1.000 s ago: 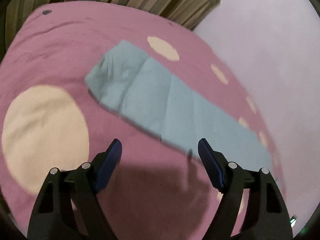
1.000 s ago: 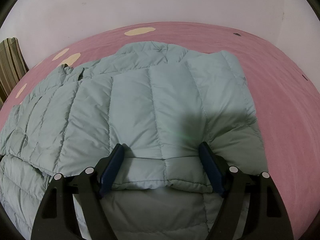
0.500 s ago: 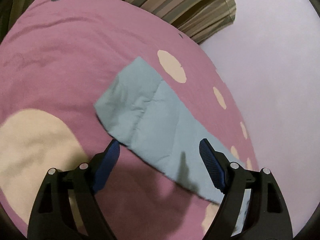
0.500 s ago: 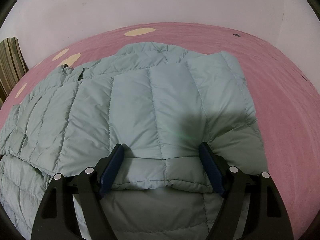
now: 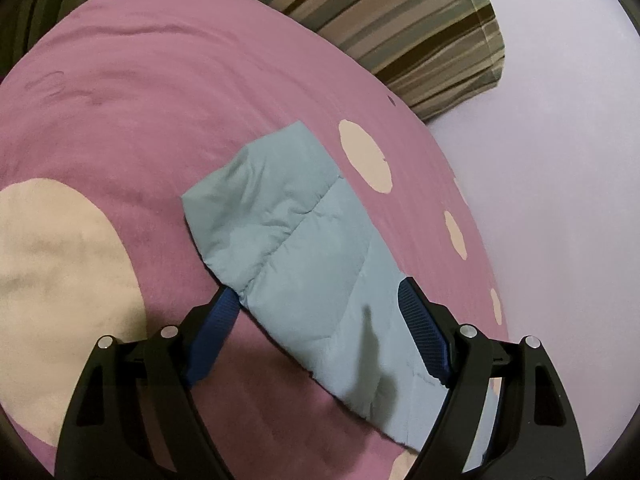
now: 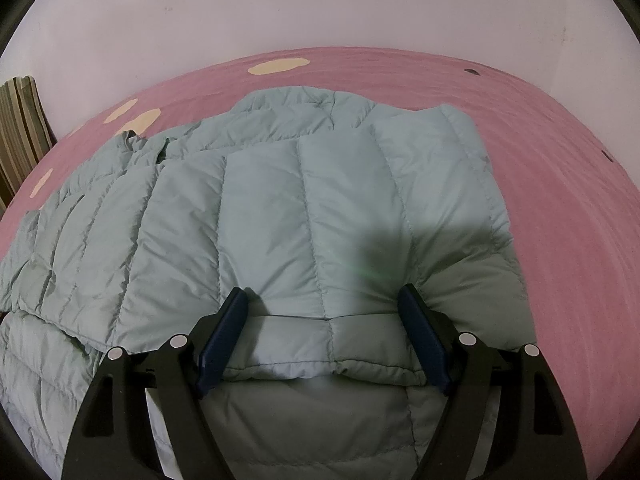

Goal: Fold large clothes

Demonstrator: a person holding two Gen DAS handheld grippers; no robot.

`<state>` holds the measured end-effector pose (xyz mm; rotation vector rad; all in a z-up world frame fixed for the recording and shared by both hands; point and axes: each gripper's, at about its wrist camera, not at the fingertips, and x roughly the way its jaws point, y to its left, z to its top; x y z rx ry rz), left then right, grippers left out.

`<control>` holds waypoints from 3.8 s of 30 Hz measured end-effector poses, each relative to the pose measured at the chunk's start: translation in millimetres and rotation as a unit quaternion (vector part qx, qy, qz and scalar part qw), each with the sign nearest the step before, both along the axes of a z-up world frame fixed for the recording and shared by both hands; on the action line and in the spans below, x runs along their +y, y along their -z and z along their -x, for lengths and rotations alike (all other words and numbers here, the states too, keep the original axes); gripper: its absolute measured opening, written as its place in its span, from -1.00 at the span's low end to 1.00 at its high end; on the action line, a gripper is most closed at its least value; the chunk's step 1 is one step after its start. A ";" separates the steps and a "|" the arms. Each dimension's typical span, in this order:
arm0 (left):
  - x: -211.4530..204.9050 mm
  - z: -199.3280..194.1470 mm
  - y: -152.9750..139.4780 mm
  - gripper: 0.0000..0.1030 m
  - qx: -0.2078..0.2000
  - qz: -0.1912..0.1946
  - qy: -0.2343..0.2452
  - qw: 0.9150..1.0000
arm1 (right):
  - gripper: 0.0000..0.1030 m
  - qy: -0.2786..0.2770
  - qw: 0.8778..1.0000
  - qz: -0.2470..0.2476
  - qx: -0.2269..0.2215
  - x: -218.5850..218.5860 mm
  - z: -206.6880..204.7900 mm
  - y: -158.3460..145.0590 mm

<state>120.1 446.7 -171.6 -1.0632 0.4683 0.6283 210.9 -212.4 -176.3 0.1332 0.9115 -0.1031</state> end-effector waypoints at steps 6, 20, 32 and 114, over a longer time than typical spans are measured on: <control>3.1 2.7 12.1 -0.46 -0.012 0.005 0.000 1.000 | 0.49 0.000 1.000 -0.001 -0.001 0.3 0.6 0.1; -4.9 -15.1 -8.4 -0.92 0.016 -0.061 0.035 0.997 | 0.48 0.001 1.000 -0.001 -0.002 -0.7 0.7 0.4; -141.9 -82.2 -103.4 -0.93 -0.025 -0.211 0.185 0.959 | 0.49 0.003 1.000 -0.015 -0.008 -0.4 1.6 -1.6; -328.7 -181.7 -68.1 0.08 0.105 -0.312 0.414 0.848 | -0.03 0.033 0.998 -0.018 -0.040 -32.8 -4.7 -59.2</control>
